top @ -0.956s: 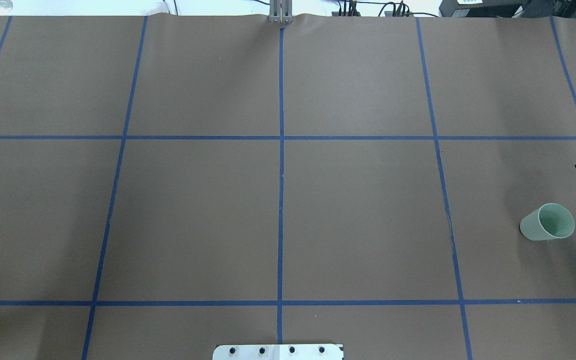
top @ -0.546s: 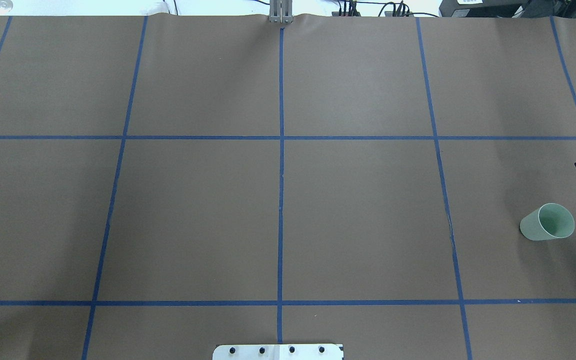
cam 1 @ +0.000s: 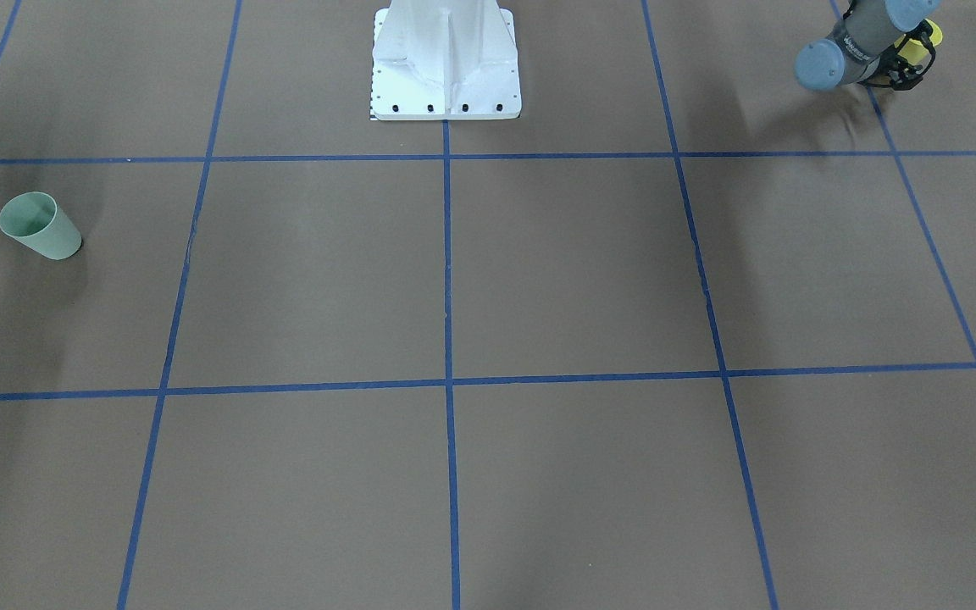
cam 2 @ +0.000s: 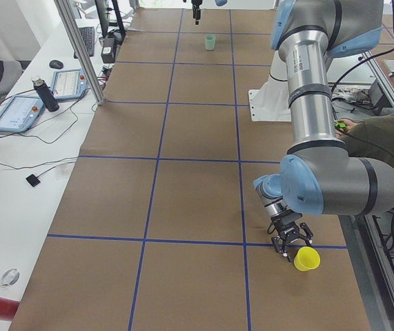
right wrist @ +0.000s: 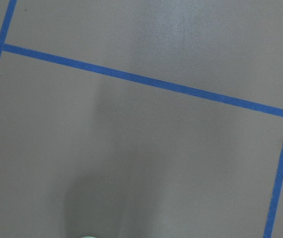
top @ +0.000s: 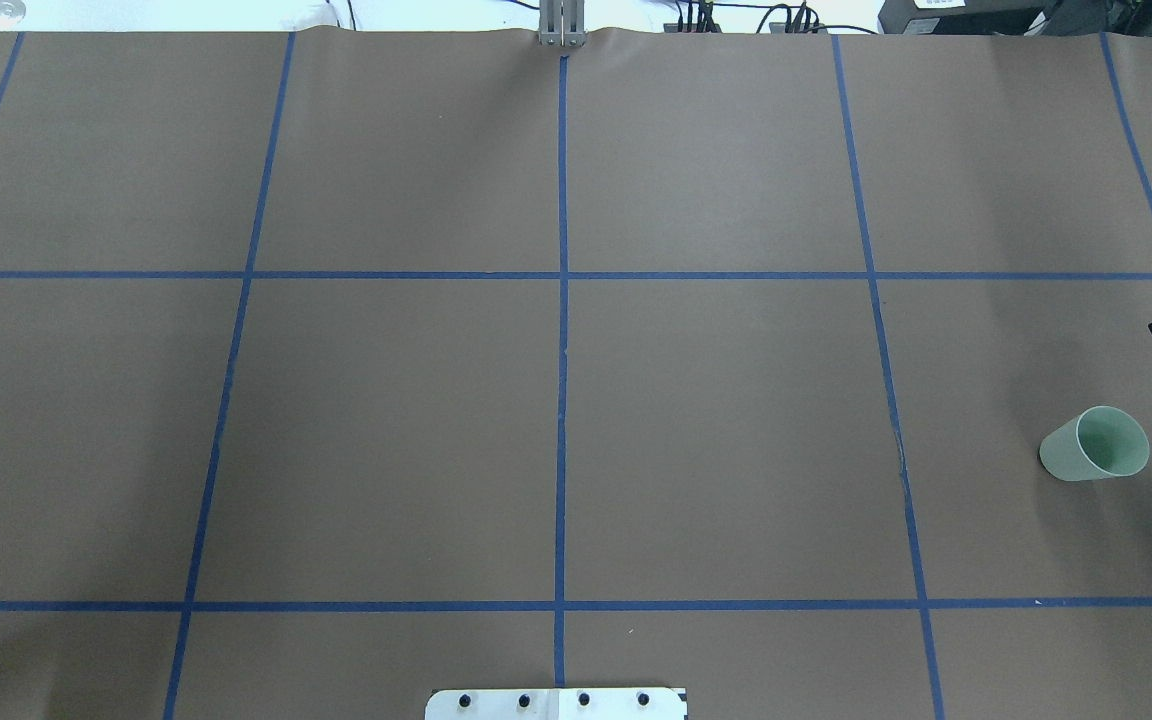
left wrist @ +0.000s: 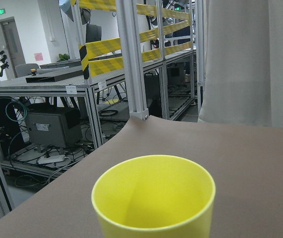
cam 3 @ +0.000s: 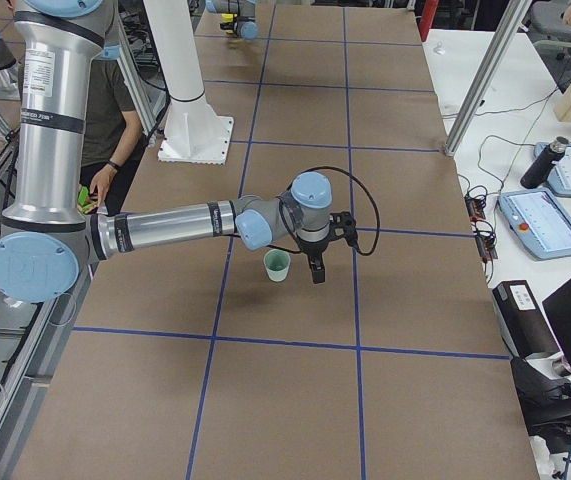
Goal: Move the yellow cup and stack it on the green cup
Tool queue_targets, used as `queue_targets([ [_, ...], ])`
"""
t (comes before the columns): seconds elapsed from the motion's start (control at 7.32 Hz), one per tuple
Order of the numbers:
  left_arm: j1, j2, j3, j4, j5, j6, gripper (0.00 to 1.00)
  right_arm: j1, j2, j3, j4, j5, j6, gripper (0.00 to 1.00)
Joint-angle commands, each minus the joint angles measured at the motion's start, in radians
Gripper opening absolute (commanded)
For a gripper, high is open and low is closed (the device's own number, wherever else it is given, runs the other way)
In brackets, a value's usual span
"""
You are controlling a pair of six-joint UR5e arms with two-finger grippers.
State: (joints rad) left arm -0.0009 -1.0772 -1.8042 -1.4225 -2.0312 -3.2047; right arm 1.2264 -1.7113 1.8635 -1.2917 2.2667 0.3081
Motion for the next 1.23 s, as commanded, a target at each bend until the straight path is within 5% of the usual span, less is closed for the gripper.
queue_targets([
  [0.0,0.012,0.000,0.023,-0.029,0.003,-0.015,0.99,-0.001,-0.002,0.005,-0.001,0.000,0.002,1.00],
  [0.27,0.050,0.000,0.045,-0.077,0.003,-0.052,0.97,-0.001,-0.002,0.006,-0.001,0.000,0.002,1.00],
  [0.41,0.071,0.000,0.045,-0.082,0.002,-0.063,0.75,-0.001,-0.001,0.006,-0.001,-0.001,0.002,1.00],
  [0.68,0.085,0.026,0.045,-0.085,0.003,-0.086,0.10,0.001,-0.002,0.020,-0.003,0.000,0.005,1.00],
  [0.82,0.085,0.058,0.045,-0.111,0.003,-0.084,0.00,0.001,-0.002,0.022,-0.005,0.000,0.005,1.00],
  [1.09,0.091,0.112,0.040,-0.121,0.022,-0.070,0.00,0.001,-0.001,0.037,-0.006,0.000,0.005,1.00],
])
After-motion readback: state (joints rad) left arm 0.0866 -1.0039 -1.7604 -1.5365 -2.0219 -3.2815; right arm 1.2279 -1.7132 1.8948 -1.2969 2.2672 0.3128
